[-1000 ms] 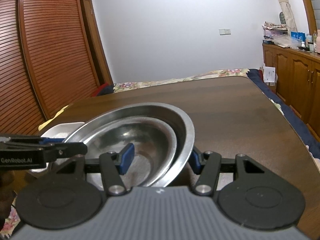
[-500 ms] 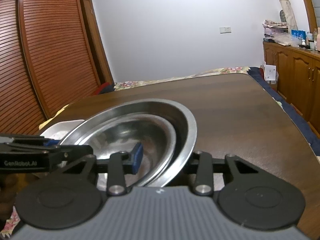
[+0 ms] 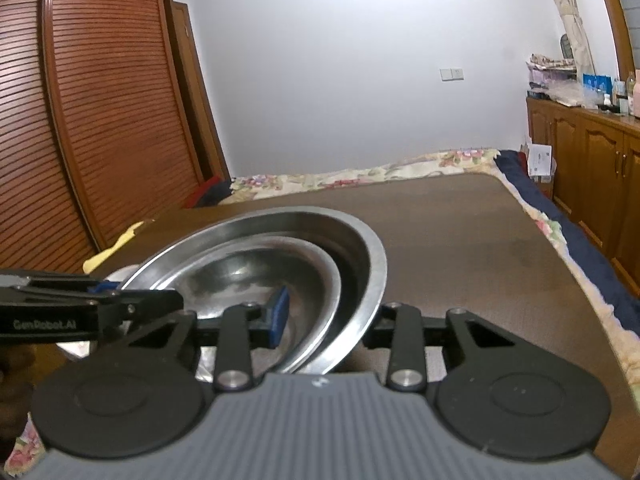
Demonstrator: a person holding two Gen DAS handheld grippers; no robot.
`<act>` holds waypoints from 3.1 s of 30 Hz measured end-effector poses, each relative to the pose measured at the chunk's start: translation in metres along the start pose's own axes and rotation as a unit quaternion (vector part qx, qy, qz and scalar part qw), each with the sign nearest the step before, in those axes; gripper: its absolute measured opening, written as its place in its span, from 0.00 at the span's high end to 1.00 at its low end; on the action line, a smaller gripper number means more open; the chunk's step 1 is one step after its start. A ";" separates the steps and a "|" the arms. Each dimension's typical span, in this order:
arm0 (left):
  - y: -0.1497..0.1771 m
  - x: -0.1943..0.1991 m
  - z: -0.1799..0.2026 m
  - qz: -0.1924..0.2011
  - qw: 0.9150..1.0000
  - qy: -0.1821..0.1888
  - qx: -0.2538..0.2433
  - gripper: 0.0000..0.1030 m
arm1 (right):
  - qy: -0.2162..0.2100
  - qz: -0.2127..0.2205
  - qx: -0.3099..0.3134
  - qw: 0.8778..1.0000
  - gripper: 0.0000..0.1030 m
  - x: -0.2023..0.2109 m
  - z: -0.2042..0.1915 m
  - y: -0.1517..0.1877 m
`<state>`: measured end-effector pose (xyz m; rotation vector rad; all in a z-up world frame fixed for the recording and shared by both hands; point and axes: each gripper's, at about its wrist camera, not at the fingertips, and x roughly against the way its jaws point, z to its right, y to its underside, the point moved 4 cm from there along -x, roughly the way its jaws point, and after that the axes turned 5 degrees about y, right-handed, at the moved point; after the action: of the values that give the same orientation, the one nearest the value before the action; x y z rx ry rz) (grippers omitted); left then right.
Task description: Organize plates and bowls
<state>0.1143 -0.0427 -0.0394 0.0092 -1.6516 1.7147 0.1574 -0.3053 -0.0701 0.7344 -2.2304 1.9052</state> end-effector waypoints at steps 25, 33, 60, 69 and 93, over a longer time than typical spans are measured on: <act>-0.010 0.053 -0.034 0.038 0.999 -0.026 0.007 0.70 | -0.039 0.014 0.022 0.999 0.64 -0.001 -0.039 -0.025; -0.007 0.062 -0.049 0.046 0.998 -0.037 0.016 0.70 | -0.048 0.018 0.039 0.998 0.64 -0.006 -0.059 -0.026; 0.015 0.084 -0.090 0.038 0.995 -0.071 0.053 0.70 | -0.077 -0.015 0.078 0.994 0.64 -0.025 -0.114 -0.017; 0.026 0.074 -0.101 0.022 0.994 -0.081 0.063 0.70 | -0.075 -0.032 0.086 0.993 0.64 -0.037 -0.121 -0.005; 0.034 0.059 -0.103 0.018 0.992 -0.112 0.056 0.71 | -0.083 -0.054 0.082 0.992 0.59 -0.047 -0.123 0.003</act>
<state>0.1033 0.0793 -0.0579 0.2337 -1.7204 1.8894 0.1709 -0.1742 -0.0662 1.0525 -2.0907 2.0606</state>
